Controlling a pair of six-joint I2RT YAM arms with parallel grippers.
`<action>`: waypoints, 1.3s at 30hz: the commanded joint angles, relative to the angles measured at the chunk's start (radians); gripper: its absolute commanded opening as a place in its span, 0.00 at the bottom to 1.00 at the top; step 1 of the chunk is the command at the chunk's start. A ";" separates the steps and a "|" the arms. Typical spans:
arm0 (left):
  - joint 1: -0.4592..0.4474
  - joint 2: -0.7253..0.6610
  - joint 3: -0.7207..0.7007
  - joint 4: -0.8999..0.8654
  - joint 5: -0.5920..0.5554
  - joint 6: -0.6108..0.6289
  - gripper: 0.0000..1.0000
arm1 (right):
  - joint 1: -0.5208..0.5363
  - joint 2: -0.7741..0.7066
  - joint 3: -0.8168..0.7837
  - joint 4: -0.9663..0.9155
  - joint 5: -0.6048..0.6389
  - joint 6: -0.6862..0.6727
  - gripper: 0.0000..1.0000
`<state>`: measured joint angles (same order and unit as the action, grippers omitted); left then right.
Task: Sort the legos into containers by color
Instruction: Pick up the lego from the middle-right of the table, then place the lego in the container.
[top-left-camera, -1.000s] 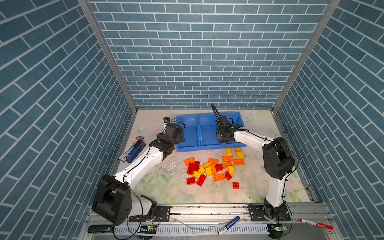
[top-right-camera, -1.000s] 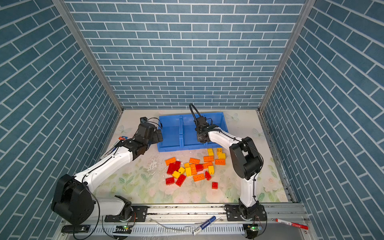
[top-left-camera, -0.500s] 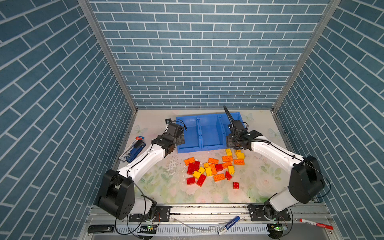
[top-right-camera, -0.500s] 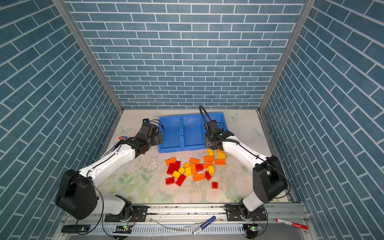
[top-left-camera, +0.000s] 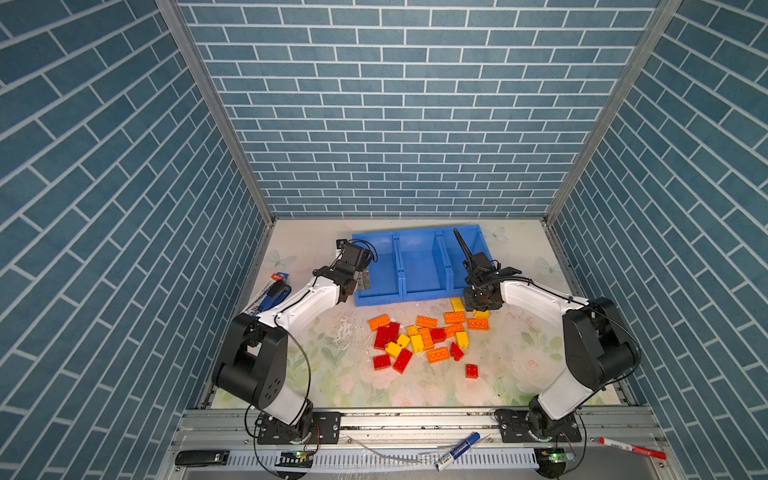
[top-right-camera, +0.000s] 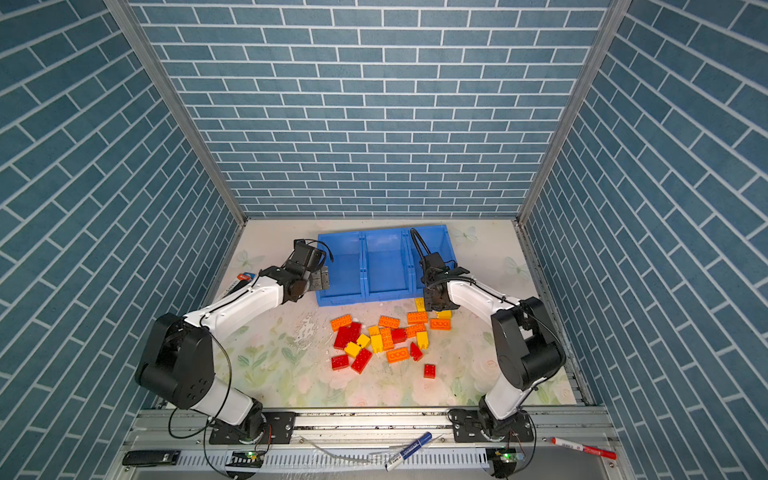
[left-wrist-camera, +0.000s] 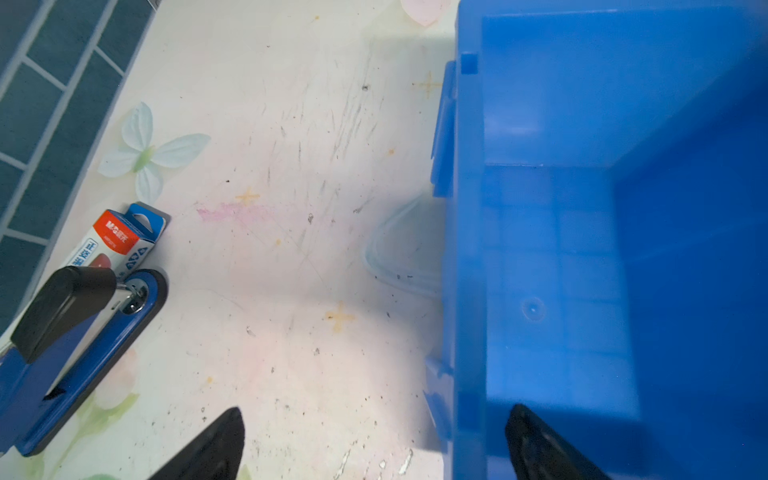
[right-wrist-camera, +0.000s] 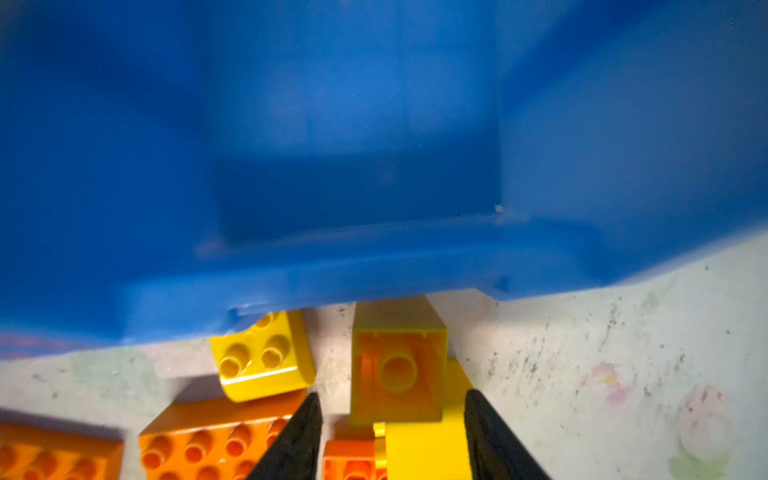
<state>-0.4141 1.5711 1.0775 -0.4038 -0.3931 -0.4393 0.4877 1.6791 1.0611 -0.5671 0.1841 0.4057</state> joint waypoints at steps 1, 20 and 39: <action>0.010 0.024 0.023 0.002 -0.055 0.035 0.99 | -0.001 0.038 0.028 0.007 0.047 0.026 0.53; 0.061 0.109 0.103 0.101 -0.008 0.124 0.99 | -0.003 -0.177 -0.052 0.060 -0.042 -0.092 0.28; 0.061 -0.213 -0.045 -0.026 0.211 0.043 0.99 | -0.074 0.286 0.475 0.097 0.036 -0.142 0.34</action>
<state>-0.3576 1.3872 1.0672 -0.3676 -0.2291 -0.3737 0.4122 1.9247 1.4551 -0.4618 0.1699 0.2974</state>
